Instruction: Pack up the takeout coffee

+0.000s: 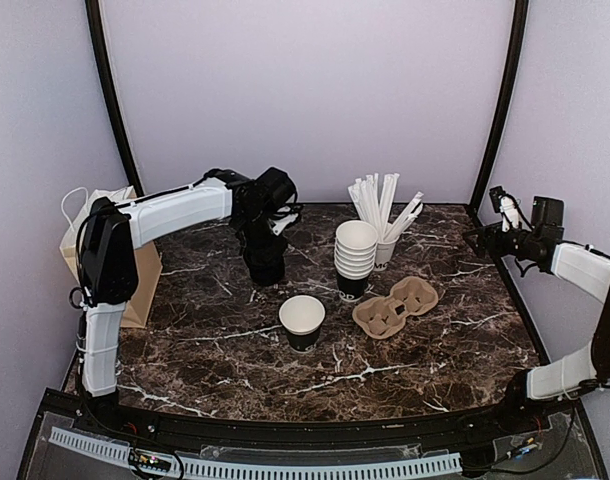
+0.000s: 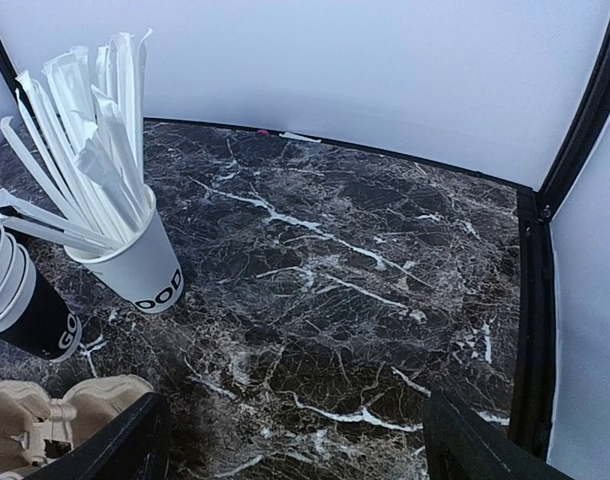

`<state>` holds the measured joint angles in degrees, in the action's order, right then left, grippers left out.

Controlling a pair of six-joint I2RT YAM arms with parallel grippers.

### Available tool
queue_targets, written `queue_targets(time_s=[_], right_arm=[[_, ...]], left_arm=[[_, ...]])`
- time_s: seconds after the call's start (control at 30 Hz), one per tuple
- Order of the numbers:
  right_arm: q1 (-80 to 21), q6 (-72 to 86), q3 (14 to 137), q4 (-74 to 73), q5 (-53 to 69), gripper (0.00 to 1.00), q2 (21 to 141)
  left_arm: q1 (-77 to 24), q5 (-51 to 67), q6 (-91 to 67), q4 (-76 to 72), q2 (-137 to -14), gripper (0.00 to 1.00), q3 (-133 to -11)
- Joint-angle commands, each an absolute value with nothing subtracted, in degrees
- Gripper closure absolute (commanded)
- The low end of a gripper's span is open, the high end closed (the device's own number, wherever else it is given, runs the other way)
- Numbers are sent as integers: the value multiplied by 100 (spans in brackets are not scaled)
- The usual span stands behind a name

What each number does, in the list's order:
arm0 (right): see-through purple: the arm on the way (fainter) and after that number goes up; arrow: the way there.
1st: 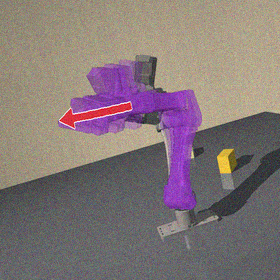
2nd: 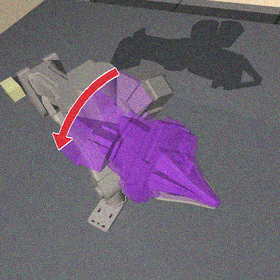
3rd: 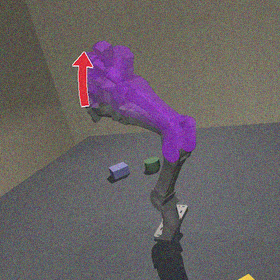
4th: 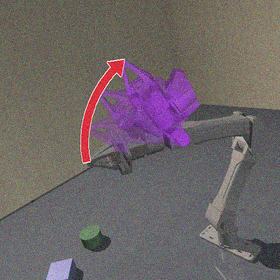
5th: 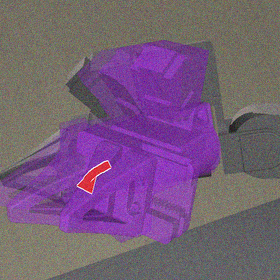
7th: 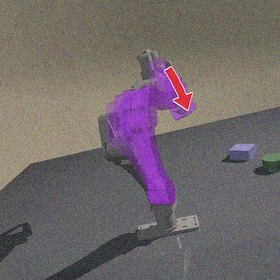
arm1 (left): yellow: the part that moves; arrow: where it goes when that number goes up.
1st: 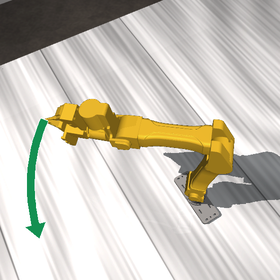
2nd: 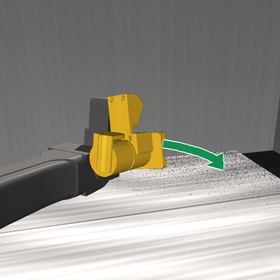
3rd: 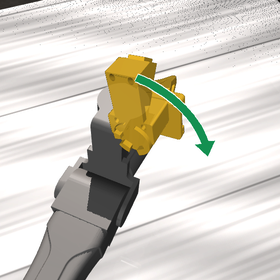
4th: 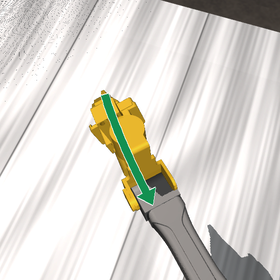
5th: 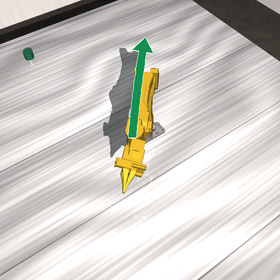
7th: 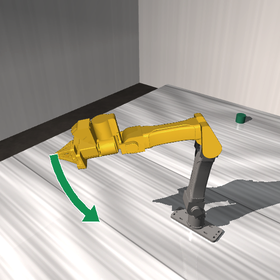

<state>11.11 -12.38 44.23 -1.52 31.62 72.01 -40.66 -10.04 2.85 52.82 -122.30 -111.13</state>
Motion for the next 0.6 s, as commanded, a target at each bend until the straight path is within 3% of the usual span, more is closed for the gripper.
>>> queue_targets(time_s=[0.0,0.57], right_arm=[[1057,-1309,4562,-111,3183,11,7246],[1037,-1344,4570,-141,3147,11,7280]], left_arm=[[-4074,-926,402,5368,-12292,58,-11324],[-4076,-800,430,5551,-12513,77,-11607]])
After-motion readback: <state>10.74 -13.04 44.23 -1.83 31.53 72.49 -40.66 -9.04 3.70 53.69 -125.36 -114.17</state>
